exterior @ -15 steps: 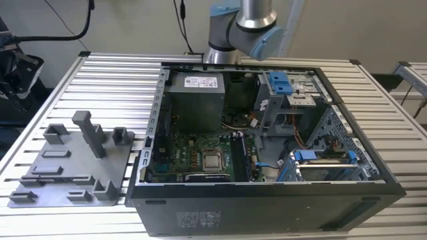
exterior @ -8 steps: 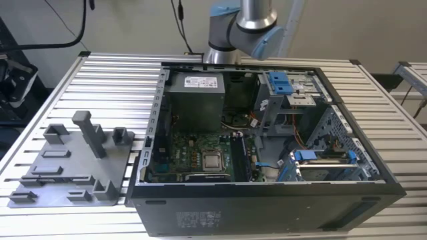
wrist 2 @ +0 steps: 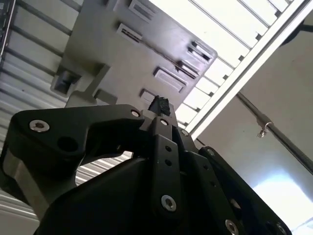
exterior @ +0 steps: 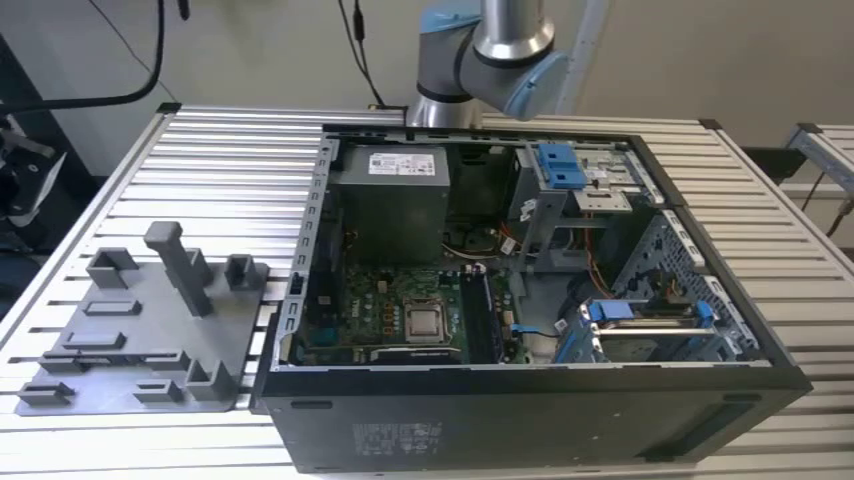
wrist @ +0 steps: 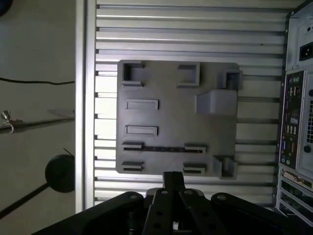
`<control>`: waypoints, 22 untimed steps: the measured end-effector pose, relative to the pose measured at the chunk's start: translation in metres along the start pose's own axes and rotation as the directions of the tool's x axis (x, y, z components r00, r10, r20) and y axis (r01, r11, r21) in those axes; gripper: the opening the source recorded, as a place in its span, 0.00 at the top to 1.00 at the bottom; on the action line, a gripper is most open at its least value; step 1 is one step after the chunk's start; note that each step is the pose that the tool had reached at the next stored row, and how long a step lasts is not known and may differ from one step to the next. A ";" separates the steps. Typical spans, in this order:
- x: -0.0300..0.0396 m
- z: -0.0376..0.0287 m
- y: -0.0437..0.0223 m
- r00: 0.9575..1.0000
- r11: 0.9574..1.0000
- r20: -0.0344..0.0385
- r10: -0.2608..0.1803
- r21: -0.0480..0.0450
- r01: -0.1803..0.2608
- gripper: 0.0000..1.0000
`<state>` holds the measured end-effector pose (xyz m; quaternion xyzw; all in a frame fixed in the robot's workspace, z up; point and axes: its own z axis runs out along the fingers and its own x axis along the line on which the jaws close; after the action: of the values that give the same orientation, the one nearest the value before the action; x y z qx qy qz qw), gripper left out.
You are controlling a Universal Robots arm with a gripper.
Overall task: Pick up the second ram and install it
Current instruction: 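Reach for the second ram, then pick up the second ram and move it above second insertion slot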
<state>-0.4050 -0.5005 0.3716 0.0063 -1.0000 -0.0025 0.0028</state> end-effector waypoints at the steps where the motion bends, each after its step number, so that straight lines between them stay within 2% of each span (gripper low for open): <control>1: 0.0006 0.0001 -0.0002 1.000 1.000 0.000 -0.001 0.000 0.001 0.89; 19: 0.0013 0.0002 -0.0013 1.000 1.000 0.000 -0.003 0.000 0.003 0.89; 22: 0.0013 0.0003 -0.0013 1.000 1.000 0.000 -0.014 0.000 0.014 0.89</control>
<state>-0.4063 -0.5018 0.3713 0.0135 -0.9999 -0.0026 0.0029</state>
